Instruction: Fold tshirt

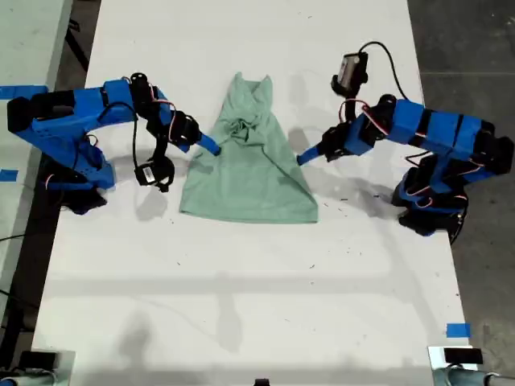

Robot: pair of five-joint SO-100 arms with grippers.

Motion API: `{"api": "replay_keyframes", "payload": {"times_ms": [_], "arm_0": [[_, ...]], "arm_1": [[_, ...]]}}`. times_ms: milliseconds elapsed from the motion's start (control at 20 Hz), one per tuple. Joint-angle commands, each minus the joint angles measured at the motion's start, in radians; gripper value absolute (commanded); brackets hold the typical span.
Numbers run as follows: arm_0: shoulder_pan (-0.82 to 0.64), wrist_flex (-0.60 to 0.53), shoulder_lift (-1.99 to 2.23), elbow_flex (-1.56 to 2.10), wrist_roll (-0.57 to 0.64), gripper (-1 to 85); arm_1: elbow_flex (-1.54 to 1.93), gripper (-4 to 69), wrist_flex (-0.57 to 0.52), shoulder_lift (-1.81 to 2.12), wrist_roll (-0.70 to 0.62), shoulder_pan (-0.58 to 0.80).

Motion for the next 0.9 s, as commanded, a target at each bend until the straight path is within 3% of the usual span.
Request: {"api": "replay_keyframes", "payload": {"times_ms": [0, 400, 650, 750, 850], "arm_0": [[0.084, -0.058, 0.000, 0.005, -0.055, 29.0], [0.133, -0.150, -0.091, -0.006, -0.080, 28.6], [0.137, -0.160, -0.106, -0.008, -0.080, 28.4], [0.135, -0.160, -0.109, -0.009, -0.080, 28.2], [0.133, -0.158, -0.110, -0.014, -0.074, 28.1]], "arm_1": [[0.084, 30.9, -0.110, 0.048, 0.023, -0.048], [0.232, 30.9, -0.365, -0.149, 0.071, -0.123], [0.209, 29.6, -0.439, -0.307, 0.066, -0.124], [0.186, 24.8, -0.436, -0.356, 0.061, -0.120], [0.166, 9.3, -0.426, -0.380, 0.060, -0.110]]}}
